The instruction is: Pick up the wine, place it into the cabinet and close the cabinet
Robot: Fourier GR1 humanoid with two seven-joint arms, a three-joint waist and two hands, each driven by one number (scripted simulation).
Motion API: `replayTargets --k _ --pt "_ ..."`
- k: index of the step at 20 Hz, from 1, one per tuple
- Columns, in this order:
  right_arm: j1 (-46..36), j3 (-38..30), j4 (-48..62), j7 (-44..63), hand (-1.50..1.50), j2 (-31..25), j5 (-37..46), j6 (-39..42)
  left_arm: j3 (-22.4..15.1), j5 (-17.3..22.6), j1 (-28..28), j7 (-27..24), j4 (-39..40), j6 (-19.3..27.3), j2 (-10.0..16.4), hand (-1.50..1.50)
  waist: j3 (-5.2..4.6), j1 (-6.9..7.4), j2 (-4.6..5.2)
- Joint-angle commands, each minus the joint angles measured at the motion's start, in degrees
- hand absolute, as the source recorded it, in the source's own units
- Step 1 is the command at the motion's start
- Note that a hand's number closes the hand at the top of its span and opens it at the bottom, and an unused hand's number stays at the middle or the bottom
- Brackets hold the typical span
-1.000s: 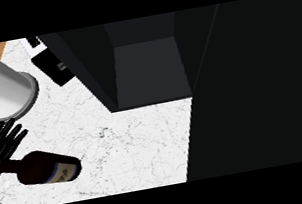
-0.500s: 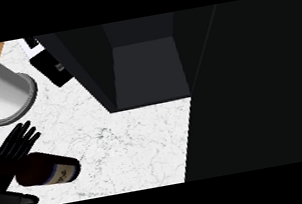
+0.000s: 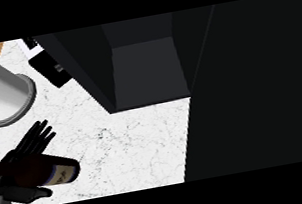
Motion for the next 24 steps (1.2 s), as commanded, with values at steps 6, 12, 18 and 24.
replayTargets --k 6,12,18,24 --pt "2.34 -0.95 -8.05 0.91 -1.5 -2.84 1.61 0.03 -5.02 -2.58 0.01 -13.23 4.04 -5.41 -0.07 -1.5 0.04 0.5 0.15" --pt "1.2 -0.09 -7.19 1.61 -1.5 -3.13 2.69 -1.57 -4.39 2.7 -1.95 -12.14 5.98 -6.67 0.36 1.5 0.02 0.63 0.02" --pt "3.32 0.46 -8.94 0.36 -1.5 -5.45 2.18 -1.64 -6.65 1.35 -0.43 -16.96 6.3 -4.82 0.87 1.5 0.0 0.45 0.01" --pt "4.65 0.11 -9.05 -1.58 -1.5 -6.36 1.09 -2.32 -7.43 0.44 0.67 -17.97 1.04 13.89 -7.09 1.5 0.2 1.14 -0.14"
